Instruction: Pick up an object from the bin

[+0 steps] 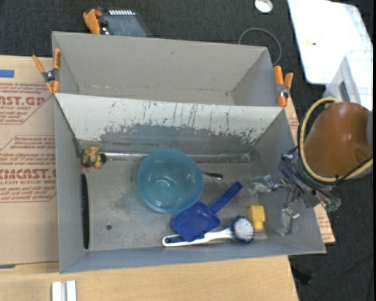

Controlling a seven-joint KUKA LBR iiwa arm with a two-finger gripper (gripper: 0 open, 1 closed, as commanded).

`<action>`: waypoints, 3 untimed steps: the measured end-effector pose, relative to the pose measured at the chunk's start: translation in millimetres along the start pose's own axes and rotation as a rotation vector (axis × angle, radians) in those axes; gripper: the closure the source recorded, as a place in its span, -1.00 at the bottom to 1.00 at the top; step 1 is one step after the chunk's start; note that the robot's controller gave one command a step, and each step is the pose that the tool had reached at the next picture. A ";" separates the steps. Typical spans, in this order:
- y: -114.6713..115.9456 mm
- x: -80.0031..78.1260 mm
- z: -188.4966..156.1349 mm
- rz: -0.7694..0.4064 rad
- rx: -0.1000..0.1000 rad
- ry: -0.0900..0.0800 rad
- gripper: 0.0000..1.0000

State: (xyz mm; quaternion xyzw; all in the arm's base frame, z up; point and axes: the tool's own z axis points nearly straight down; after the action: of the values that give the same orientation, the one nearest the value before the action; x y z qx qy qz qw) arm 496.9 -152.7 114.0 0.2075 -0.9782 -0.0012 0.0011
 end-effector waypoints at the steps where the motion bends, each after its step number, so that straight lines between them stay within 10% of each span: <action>1: 10.3 -15.9 36.3 -0.357 -0.010 -0.005 -1.00; 2: 4.1 -13.1 43.9 0.018 0.002 -0.003 1.00; 3: 4.1 -13.1 43.8 0.018 0.002 -0.003 1.00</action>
Offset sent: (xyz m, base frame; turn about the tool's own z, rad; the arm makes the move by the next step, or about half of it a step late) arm 0.0094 0.0078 -0.0440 0.0183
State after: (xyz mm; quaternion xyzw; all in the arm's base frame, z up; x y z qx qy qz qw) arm 507.1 -143.6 70.1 0.1986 -0.9801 -0.0007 -0.0005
